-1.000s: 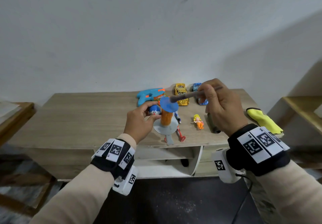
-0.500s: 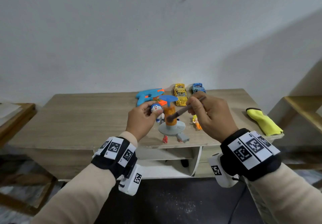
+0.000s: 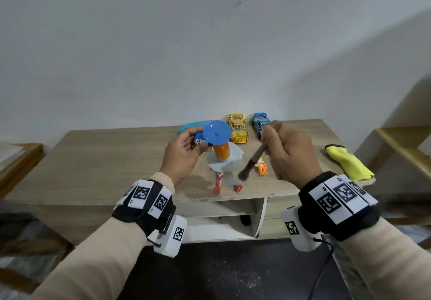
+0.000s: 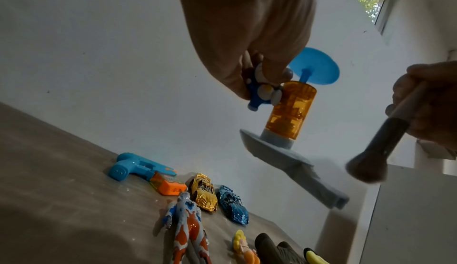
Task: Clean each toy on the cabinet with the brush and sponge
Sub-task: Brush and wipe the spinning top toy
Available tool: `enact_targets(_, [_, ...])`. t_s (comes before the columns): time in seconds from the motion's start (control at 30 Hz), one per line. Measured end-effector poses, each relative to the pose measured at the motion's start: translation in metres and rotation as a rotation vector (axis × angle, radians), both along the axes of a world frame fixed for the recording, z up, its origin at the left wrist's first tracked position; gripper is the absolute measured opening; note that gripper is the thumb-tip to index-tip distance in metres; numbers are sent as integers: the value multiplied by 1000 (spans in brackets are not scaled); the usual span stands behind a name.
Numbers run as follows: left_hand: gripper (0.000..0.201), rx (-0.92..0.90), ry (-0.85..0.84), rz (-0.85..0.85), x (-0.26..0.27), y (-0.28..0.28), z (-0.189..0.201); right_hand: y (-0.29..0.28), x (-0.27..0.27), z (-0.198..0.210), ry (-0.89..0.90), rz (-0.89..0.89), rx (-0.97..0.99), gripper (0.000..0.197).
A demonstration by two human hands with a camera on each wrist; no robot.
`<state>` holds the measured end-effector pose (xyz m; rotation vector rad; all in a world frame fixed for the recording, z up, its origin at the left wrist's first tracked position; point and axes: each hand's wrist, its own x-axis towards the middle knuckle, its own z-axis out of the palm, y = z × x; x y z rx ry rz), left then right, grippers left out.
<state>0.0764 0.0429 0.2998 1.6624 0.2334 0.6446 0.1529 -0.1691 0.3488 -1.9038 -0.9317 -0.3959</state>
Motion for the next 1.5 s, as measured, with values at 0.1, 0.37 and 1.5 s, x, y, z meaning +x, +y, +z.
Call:
enact_targets(0.1, [38,34,-31,-48,-1,1,1,-3,6,-2,12,-95,96,41])
enact_targets(0.37, [39,65,-66,-67,-1,2,-5,-6,15,-2,93,-105,41,36])
enact_targets(1.5, [33,-16,72,130,9,9,-10,9,13,12,174,0,430,32])
